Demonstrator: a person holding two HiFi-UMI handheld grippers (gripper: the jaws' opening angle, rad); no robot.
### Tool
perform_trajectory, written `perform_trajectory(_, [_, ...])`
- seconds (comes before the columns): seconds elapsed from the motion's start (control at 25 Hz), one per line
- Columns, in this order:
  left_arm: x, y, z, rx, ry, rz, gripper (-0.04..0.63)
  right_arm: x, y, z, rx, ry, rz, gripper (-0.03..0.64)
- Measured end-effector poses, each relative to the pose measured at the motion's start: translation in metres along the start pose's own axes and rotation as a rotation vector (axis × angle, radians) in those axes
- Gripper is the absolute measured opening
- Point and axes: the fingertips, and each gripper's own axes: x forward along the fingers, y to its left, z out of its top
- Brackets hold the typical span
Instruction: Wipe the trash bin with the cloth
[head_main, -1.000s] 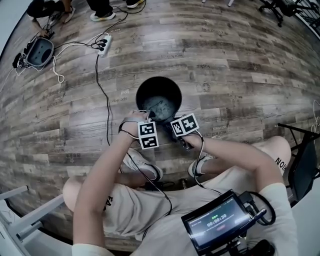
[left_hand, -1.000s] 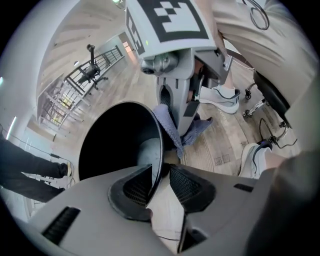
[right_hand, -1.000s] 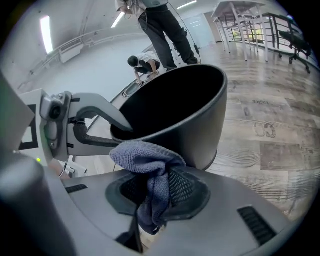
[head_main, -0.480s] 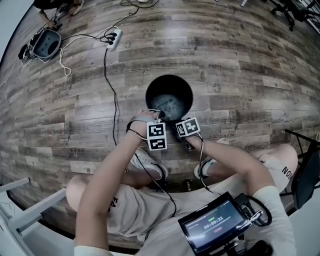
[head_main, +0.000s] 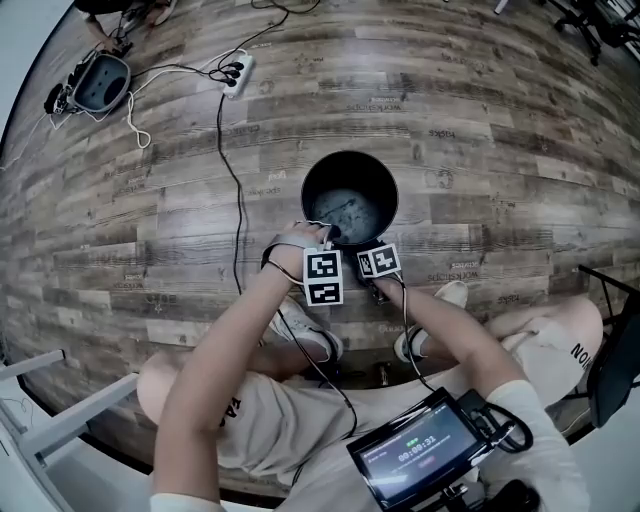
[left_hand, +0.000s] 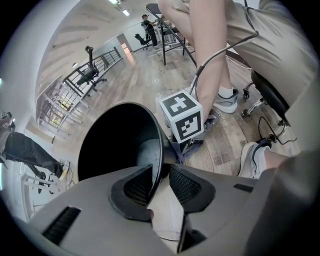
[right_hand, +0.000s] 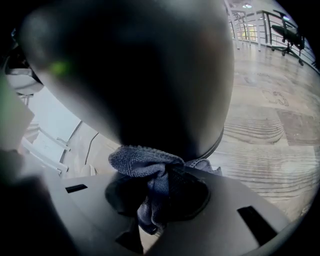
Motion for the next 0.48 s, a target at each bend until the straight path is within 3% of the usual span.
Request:
perform_trajectory(0.32, [0.002,-0.001,0.001,-0.026,0.019,-0.006,0.118,0.011,-0.013,-0.012,0.053,0.043,-0.024,0.080])
perform_trajectory(0.48, [0.002,-0.001,0.000,-0.045,0.021,0.002,0.119,-0.017,0.005,-0.021,0.048,0.102,-0.005,0.080])
